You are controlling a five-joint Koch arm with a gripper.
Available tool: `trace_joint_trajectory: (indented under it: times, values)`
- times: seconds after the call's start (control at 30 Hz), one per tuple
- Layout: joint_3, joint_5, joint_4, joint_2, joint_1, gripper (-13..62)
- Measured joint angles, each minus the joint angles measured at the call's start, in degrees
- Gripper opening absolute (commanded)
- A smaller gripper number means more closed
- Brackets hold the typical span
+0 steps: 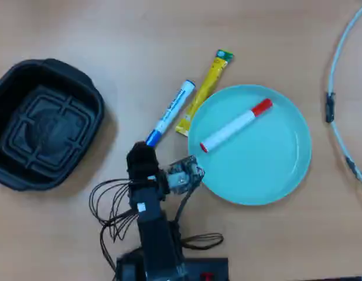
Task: Pick up the blue pen and put it in the black bowl
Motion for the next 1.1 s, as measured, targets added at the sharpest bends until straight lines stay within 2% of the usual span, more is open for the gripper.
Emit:
trace_joint_trajectory:
  times: [0.57, 0.77, 1.1]
  values:
    - [0.00, 0.00, 0.00, 0.00, 3.60, 28.3]
    - [-0.18, -8.00, 0.00, -0.18, 3.60, 28.3]
    - [-26.10, -20.83, 0.09, -5.80, 2.20, 28.3]
